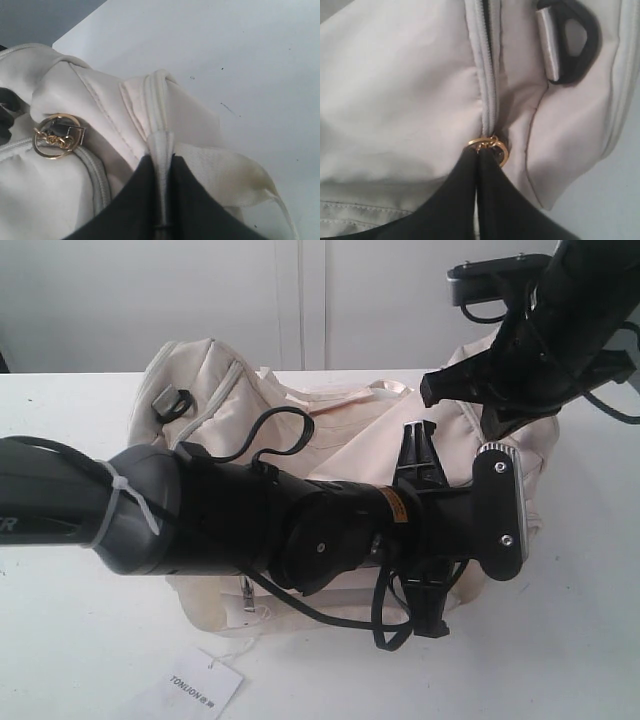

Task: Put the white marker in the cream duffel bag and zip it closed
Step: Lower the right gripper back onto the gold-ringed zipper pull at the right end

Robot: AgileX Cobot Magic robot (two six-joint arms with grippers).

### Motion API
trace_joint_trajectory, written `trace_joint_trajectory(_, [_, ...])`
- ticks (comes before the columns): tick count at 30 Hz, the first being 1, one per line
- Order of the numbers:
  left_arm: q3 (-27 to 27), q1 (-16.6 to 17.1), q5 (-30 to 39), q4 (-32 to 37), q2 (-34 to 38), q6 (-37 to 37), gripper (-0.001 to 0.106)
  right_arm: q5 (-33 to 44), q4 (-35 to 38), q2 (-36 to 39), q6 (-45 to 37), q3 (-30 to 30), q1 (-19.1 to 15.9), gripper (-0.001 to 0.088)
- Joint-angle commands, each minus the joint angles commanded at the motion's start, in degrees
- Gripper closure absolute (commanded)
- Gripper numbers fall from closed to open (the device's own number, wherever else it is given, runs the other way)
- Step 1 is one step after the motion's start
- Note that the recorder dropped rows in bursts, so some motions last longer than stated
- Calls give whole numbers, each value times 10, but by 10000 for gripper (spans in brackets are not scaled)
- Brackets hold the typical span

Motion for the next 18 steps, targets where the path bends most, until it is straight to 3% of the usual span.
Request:
trace_joint_trajectory(2, [0, 0, 0, 0, 0, 0, 1053, -8, 0, 1, -4, 0, 0, 814])
trace_joint_trajectory(4, [0, 0, 0, 0, 0, 0, 1053, -24, 0, 1, -48, 0, 0, 610])
trace_joint_trajectory(6, [0, 0, 0, 0, 0, 0, 1053, -24, 0, 6, -114, 0, 0, 485])
trace_joint_trajectory(9, [0, 0, 0, 0, 0, 0, 1053, -26, 0, 19, -163, 0, 0, 444])
trace_joint_trajectory(18, [0, 0, 0, 0, 0, 0, 1053, -34, -8, 55, -166, 0, 0, 443])
